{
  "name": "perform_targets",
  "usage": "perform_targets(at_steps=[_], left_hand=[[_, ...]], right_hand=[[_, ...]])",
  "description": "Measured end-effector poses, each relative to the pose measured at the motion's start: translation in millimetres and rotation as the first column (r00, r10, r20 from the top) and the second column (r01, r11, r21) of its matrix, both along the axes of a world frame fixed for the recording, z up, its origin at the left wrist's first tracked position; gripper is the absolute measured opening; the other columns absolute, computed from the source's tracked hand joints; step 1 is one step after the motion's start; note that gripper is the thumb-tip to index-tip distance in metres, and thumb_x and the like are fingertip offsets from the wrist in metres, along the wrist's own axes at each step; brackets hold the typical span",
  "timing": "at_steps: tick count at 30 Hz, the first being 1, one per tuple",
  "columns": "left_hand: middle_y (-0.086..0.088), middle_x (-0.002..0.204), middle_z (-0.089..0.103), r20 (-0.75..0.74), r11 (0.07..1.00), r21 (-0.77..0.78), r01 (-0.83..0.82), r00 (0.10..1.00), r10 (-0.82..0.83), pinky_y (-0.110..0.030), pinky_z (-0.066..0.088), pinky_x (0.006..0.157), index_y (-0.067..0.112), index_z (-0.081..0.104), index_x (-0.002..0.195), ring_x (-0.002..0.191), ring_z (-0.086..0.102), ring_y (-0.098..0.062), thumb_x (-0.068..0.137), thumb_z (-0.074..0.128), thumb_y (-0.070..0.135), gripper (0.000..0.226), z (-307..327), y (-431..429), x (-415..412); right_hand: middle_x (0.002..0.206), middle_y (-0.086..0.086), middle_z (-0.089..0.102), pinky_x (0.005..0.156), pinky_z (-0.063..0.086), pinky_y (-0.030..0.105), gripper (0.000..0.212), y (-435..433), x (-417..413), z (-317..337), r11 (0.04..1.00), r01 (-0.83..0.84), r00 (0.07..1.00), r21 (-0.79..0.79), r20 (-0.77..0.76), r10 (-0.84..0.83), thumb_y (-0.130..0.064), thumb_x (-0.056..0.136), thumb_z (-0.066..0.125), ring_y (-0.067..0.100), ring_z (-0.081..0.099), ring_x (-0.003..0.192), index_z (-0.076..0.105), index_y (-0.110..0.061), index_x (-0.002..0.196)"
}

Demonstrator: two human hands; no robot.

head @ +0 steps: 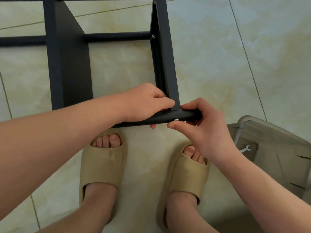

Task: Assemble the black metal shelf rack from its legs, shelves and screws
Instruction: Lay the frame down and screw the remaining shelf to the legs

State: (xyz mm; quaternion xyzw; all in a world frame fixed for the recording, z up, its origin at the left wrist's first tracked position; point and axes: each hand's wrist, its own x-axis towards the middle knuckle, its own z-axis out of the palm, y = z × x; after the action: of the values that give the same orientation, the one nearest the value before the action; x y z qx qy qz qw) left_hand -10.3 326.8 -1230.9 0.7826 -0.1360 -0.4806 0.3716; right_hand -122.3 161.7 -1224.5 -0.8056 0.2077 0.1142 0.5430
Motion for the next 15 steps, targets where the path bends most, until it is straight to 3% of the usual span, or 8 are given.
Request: perform_targets(at_steps=[2,5,9,11,15], left_hand=[[-0.003,0.060,0.071,-0.002,1.000,-0.005,-0.007,1.000,0.007,-0.020,0.043,0.053,0.017,0.071,0.087,0.053,0.061,-0.009,0.097,0.050,0.046,0.038,0,-2,1],[-0.005,0.059,0.071,0.001,1.000,0.009,-0.016,1.000,0.016,-0.021,0.043,0.053,0.013,0.071,0.089,0.052,0.059,-0.010,0.097,0.050,0.043,0.037,0,-5,2],[-0.007,0.065,0.073,-0.060,1.000,0.012,-0.024,0.998,0.025,-0.016,0.045,0.052,0.018,0.072,0.086,0.054,0.063,-0.009,0.098,0.051,0.045,0.036,1,-6,4],[-0.010,0.074,0.074,-0.092,1.000,-0.002,-0.030,0.995,0.029,-0.024,0.048,0.062,0.019,0.072,0.087,0.062,0.067,-0.013,0.098,0.052,0.045,0.035,0,-5,4],[-0.010,0.077,0.074,-0.084,0.998,-0.044,-0.046,0.996,0.043,-0.026,0.045,0.061,0.013,0.070,0.090,0.063,0.069,-0.014,0.099,0.054,0.042,0.034,-3,-3,1]], right_hand=[[0.079,0.007,0.061,0.044,0.045,0.031,0.039,-1,0,1,1.000,0.016,0.999,0.008,-0.029,-0.016,-0.030,0.069,0.093,0.013,0.048,0.054,0.060,-0.037,0.089],[0.081,0.008,0.063,0.049,0.052,0.044,0.040,-2,3,1,0.999,0.038,0.999,0.001,-0.037,-0.038,-0.031,0.067,0.094,0.033,0.052,0.061,0.061,-0.036,0.090],[0.081,-0.003,0.067,0.070,0.056,0.036,0.043,-5,8,-1,1.000,0.030,0.999,0.000,-0.032,-0.030,-0.031,0.062,0.096,0.018,0.063,0.070,0.061,-0.029,0.089],[0.080,-0.004,0.066,0.070,0.056,0.037,0.044,-6,9,-1,1.000,0.008,0.999,-0.003,-0.032,-0.008,-0.031,0.062,0.096,0.013,0.060,0.067,0.060,-0.029,0.087],[0.080,-0.007,0.061,0.064,0.047,0.021,0.043,-9,10,-4,0.989,-0.082,0.995,-0.123,0.039,0.088,-0.033,0.061,0.095,0.004,0.054,0.067,0.058,-0.028,0.083]])
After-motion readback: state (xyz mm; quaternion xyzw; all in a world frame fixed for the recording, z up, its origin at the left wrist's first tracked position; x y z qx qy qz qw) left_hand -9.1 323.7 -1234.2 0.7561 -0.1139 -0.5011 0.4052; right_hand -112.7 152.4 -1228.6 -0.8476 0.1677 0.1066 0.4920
